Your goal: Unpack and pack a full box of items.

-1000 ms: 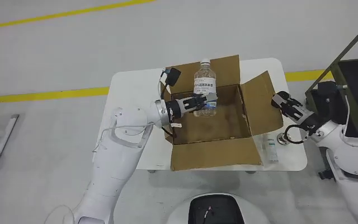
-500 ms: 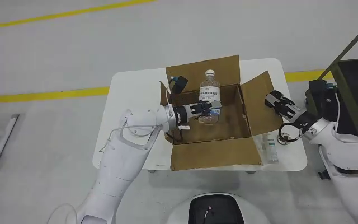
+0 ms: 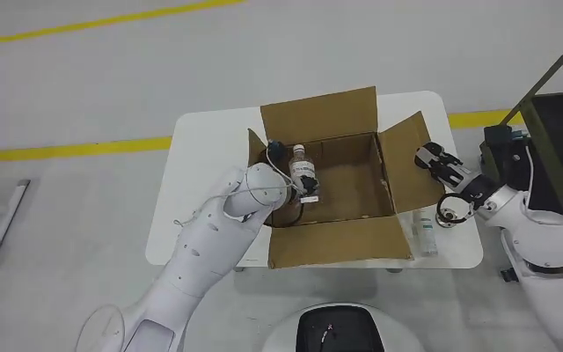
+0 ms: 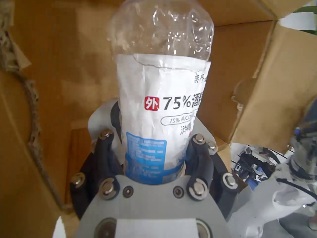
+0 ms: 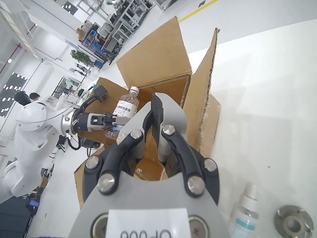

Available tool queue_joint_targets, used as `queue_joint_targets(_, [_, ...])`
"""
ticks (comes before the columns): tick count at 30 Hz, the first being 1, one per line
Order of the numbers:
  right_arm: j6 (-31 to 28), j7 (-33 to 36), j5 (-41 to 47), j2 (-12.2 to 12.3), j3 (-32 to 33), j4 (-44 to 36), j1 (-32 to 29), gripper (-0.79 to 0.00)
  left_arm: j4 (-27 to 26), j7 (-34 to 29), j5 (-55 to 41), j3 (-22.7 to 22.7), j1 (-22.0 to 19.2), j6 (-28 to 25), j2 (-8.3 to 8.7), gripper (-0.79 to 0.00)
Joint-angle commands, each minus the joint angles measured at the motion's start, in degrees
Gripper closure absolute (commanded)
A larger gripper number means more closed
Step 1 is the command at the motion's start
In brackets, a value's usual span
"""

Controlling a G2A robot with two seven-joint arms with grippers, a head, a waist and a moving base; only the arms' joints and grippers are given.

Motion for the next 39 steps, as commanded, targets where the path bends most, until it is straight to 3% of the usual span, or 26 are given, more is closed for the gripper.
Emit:
queue_joint_targets(1, [0.05,0.01,-0.03,0.02,-0.16,-0.14,0.05,0.0,0.0,-1.73,1.71,1.3,-0.49,1.49,-0.09,0.0])
queue_joint_targets(19, [0.2,2.41,-2.08,0.26,-3.02,1.13,4.57,0.0,1.04,-1.37,0.78,1.59,0.35,1.09,-0.23,0.0])
queue_joint_targets(22, [0.75,2.55,-3.14,0.19,-4.51,2.14,5.4,0.0,2.2,-1.37,0.37,2.03,0.4,2.91,-0.57,0.0])
queue_joint_targets(31, [1.75,2.59,-4.69,0.19,-6.13,3.7,6.13,0.0,13.06,1.08,-6.73,10.14,-4.9,5.36,-3.18,0.0])
queue_joint_targets(36, [1.73,3.37,-5.47,0.32,-6.32,3.56,6.24,0.0,16.57,1.95,-10.91,14.74,-8.34,6.23,-4.52,0.0])
queue_joint_targets(38, [1.68,3.56,-5.47,0.35,-6.42,3.81,6.28,0.0,17.38,2.35,-12.44,15.86,-9.31,6.63,-4.85,-0.185])
queue_joint_targets(39, [1.66,3.63,-5.4,0.36,-6.45,3.94,6.33,0.0,17.65,2.55,-13.18,16.27,-9.71,6.83,-4.99,-0.372])
